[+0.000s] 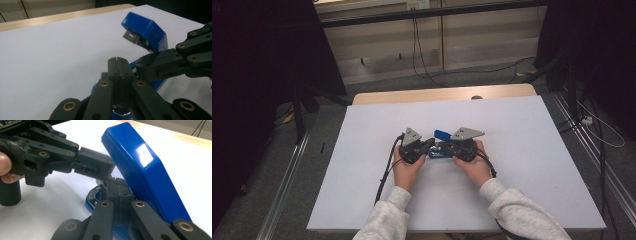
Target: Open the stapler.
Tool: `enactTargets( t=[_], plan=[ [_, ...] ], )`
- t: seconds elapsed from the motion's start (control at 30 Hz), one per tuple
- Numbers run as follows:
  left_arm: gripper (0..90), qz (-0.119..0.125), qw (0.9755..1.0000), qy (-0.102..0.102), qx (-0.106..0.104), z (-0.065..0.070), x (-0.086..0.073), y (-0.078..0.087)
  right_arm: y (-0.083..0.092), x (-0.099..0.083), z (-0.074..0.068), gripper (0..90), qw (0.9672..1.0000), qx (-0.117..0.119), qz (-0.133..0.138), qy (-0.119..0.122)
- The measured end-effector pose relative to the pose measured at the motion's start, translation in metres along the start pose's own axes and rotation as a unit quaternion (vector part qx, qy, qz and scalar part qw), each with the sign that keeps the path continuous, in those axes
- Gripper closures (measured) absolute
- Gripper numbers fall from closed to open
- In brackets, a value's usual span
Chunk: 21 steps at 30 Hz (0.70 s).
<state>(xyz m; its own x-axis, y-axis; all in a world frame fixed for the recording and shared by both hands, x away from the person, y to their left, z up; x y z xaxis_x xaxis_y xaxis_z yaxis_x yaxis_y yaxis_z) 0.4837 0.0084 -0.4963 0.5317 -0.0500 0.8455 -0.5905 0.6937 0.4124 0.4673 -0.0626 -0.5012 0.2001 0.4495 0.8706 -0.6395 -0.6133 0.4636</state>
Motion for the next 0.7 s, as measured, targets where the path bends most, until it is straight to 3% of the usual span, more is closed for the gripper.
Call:
enactTargets(
  t=[0.27, 0.33, 0.47, 0.53, 0.7],
  plan=[
    [90.0, -0.001, 0.9999, 0.008, 0.007, -0.0037, -0.0004, 0.0009, -0.0008, -0.0010, -0.0012, 90.0, 1.0000, 0.003, -0.002, 0.002],
    [90.0, -0.003, 0.9999, 0.000, 0.011, -0.0037, -0.0004, 0.0011, -0.0007, -0.0010, -0.0006, 90.0, 1.0000, 0.000, -0.003, 0.003],
    [90.0, -0.003, 0.9999, 0.008, 0.009, -0.0042, -0.0008, 0.0005, 0.0000, 0.0000, 0.0004, 90.0, 0.9999, -0.010, -0.002, 0.003],
    [90.0, -0.006, 0.9999, -0.001, 0.014, -0.0045, -0.0022, -0.0001, -0.0001, -0.0004, -0.0001, 90.0, 0.9999, -0.012, -0.005, 0.003],
    [90.0, -0.013, 0.9998, 0.001, 0.016, -0.0059, -0.0052, -0.0015, 0.0003, 0.0005, 0.0004, 90.0, 0.9997, -0.025, -0.004, 0.002]
  ],
)
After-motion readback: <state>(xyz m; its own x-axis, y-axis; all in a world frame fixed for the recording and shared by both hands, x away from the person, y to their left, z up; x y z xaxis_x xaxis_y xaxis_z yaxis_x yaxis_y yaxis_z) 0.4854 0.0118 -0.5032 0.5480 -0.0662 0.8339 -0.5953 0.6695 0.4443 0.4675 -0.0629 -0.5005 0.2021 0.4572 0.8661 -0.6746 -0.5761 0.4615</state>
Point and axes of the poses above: each handheld gripper's, and its own axes: y roughly backward along the jaws, x roughly out of its top, z roughly to its right, the point moved 10 cm from there along -y, roughly forward along the jaws, and after that the axes turned 15 degrees about y, right-handed, at the moved point
